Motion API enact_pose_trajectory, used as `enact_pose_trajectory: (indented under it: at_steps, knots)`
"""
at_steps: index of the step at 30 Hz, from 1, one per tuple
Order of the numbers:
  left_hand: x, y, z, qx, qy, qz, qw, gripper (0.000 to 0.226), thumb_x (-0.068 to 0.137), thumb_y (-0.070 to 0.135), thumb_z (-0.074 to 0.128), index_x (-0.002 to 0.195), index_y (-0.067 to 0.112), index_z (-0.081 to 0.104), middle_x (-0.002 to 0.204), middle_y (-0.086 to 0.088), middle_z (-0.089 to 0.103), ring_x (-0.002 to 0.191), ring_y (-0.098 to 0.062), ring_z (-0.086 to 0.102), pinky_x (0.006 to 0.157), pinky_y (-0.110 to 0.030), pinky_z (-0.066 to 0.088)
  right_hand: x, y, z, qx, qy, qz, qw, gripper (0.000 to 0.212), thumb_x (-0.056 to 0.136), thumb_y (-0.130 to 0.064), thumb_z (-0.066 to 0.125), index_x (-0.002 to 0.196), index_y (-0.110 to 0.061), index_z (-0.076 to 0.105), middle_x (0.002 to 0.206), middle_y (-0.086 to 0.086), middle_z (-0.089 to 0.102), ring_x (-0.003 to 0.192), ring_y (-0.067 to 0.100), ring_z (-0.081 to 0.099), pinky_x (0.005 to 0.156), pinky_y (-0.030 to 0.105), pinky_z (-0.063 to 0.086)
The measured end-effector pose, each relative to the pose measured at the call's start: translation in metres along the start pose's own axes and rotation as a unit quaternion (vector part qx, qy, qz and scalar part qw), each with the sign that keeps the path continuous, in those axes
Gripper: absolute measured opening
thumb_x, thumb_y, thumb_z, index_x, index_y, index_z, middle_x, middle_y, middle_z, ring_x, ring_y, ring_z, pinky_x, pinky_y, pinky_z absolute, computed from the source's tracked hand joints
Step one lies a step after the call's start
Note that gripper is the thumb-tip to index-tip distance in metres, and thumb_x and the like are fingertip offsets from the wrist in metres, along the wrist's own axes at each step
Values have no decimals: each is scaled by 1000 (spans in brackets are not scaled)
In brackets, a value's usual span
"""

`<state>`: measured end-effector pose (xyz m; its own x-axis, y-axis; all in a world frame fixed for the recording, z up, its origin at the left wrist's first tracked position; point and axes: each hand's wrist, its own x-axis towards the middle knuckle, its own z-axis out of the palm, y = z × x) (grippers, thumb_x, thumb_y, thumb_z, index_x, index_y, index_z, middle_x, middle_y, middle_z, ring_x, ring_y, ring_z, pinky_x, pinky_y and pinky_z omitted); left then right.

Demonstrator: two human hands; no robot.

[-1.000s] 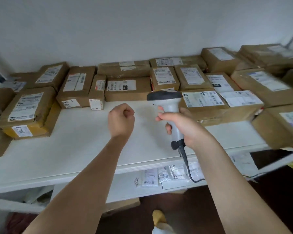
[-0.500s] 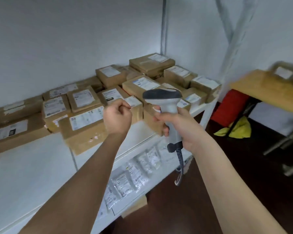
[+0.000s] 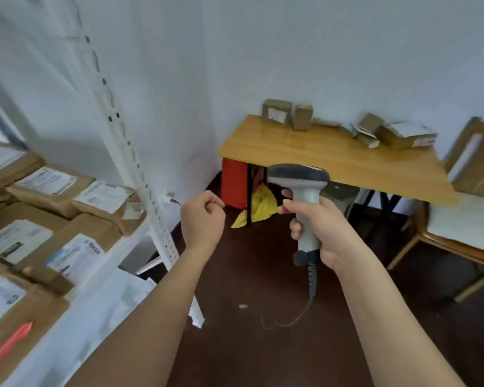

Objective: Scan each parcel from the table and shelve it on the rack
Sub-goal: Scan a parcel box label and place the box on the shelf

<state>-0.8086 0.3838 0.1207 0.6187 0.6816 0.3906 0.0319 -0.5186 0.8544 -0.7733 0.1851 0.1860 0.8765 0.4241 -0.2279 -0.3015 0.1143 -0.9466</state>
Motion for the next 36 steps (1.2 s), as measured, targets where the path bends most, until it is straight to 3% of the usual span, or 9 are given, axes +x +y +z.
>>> enact_pose_trajectory:
  at_steps: [2, 9, 13, 19, 29, 36]
  knots:
    - [19, -2, 49, -4, -34, -14, 999, 35, 75, -7, 41, 58, 15, 61, 60, 3, 60, 55, -22, 54, 53, -37, 45, 30, 0, -32, 11, 40, 5, 999, 22, 94, -7, 62, 115, -9, 63, 78, 4, 65, 48, 10, 44, 44, 21, 40]
    - [110, -22, 221, -12, -150, -36, 988, 36, 80, -7, 40, 61, 15, 62, 64, 2, 60, 55, -14, 51, 52, -25, 35, 154, -13, -117, 46, 178, 14, 983, 22, 94, -6, 62, 115, -8, 63, 77, 4, 67, 47, 11, 45, 43, 22, 40]
    - [162, -3, 312, -14, -221, -51, 974, 36, 83, -5, 39, 63, 16, 61, 70, 0, 61, 59, -13, 51, 52, -23, 37, 213, -47, -160, 58, 256, -4, 965, 14, 94, -6, 62, 107, -11, 64, 81, 6, 67, 47, 11, 44, 44, 23, 41]
    - [216, 16, 433, -35, -293, -59, 954, 35, 87, -4, 41, 65, 16, 59, 67, -8, 61, 53, -23, 48, 52, -33, 38, 294, -85, -219, 90, 326, -31, 941, 20, 93, -5, 62, 112, -10, 63, 78, 5, 67, 45, 10, 45, 44, 22, 41]
    - [325, -12, 630, 3, -273, -82, 958, 34, 84, -6, 42, 63, 14, 60, 69, -12, 63, 56, -24, 48, 53, -28, 35, 506, -120, -341, 84, 309, 17, 947, 27, 92, -9, 64, 119, -9, 61, 84, 7, 67, 49, 11, 45, 45, 23, 42]
    - [419, -9, 714, 20, -232, -107, 967, 31, 85, -6, 44, 67, 10, 62, 70, -11, 63, 63, -26, 52, 53, -31, 39, 651, -176, -383, 76, 268, 28, 960, 26, 92, -8, 64, 118, -10, 62, 80, 4, 66, 48, 11, 46, 46, 24, 42]
